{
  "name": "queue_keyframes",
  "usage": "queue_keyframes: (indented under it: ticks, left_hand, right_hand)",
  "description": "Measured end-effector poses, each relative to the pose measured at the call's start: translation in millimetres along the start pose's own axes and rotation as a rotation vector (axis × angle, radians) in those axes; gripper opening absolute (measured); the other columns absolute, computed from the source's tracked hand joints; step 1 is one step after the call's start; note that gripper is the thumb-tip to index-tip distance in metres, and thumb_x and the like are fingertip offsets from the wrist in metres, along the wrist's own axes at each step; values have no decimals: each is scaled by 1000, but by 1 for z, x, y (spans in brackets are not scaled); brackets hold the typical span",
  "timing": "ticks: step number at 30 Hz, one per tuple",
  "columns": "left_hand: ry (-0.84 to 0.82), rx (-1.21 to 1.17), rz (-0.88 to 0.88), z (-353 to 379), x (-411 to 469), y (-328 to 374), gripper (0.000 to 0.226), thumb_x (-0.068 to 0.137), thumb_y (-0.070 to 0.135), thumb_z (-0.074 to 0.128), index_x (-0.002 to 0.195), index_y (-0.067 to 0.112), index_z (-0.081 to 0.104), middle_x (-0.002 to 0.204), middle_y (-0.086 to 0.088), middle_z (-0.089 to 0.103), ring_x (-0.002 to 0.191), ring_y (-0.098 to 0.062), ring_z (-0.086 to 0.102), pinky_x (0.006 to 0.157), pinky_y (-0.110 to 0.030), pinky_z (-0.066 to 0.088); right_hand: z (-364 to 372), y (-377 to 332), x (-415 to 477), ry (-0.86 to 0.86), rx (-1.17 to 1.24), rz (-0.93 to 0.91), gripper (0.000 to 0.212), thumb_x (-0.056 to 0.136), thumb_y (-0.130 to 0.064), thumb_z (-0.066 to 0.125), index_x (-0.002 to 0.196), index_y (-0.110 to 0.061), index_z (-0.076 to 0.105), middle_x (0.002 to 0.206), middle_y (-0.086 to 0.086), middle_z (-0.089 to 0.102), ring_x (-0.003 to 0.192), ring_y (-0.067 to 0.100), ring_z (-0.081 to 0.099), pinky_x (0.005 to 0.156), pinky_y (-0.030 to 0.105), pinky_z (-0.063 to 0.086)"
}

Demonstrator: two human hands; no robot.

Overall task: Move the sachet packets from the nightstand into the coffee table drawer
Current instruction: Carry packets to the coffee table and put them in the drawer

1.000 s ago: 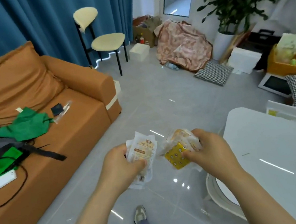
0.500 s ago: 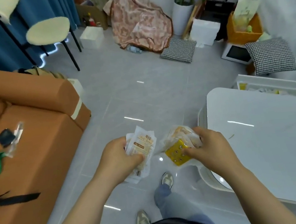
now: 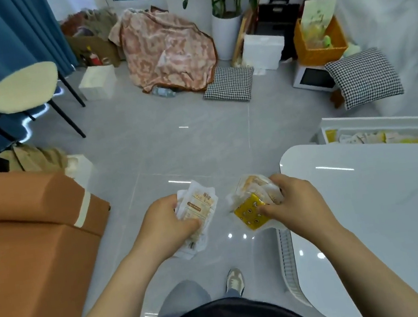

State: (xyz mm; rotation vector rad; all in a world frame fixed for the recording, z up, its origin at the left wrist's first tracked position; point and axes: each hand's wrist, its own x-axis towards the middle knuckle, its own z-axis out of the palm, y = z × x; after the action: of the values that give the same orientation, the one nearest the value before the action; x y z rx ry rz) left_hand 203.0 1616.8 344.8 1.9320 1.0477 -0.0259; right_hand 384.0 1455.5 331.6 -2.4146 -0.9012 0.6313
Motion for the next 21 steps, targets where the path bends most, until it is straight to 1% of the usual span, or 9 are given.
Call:
queue_keyframes:
  ticks: [2,5,8,10,12,14,17,21]
  left_hand:
    - [-26,3,16,-1,22,14,24,76,9,70,81,32,65,82,10,70,73,-1,65,56,-12,46]
    - [-70,12,46,-4,59,30,29,75,9,71,79,37,63,81,14,69,72,3,64,53,-5,42]
    - [-100,24,75,-9,101,45,32,74,9,71,77,39,61,78,19,66,70,6,62,51,-3,40]
    - [-125,51,100,-15,134,57,30,74,10,71,79,38,62,78,19,66,71,4,63,53,-8,42]
    - [-138,78,123,-24,168,69,24,73,10,72,81,32,65,79,14,69,71,-1,65,56,-14,46]
    - [-151,78,150,-33,204,82,22,72,10,72,82,30,66,79,11,70,71,-2,65,57,-15,47]
    - [-193,88,188,-49,253,104,25,73,11,72,81,33,65,79,14,69,70,2,64,54,-13,43]
    - [-268,134,198,-65,312,126,22,72,9,70,84,28,67,79,11,69,71,-4,65,56,-17,47]
  right_hand:
    - [-11,6,20,24,-13,25,28,69,-34,76,93,-26,63,79,-6,67,73,15,62,67,39,56]
    - [-24,13,49,60,-11,69,24,69,-33,76,85,-25,60,74,-5,65,68,14,61,63,38,55]
    - [-32,14,81,77,-6,98,26,70,-33,76,90,-25,61,77,-6,66,69,13,62,63,36,56]
    - [-35,14,106,96,8,119,26,70,-33,76,90,-27,61,78,-7,65,70,12,62,63,34,56]
    - [-40,10,133,127,12,139,23,69,-33,76,83,-29,58,73,-9,64,66,10,60,60,31,54]
    - [-45,4,161,147,8,162,22,69,-33,75,80,-30,56,70,-9,62,65,9,59,57,29,52]
    - [-56,-9,201,154,-11,215,22,70,-34,75,83,-25,59,72,-6,64,66,11,59,59,32,52]
    - [-64,-23,250,183,7,280,26,69,-33,75,86,-19,61,74,-2,65,69,17,60,62,38,53]
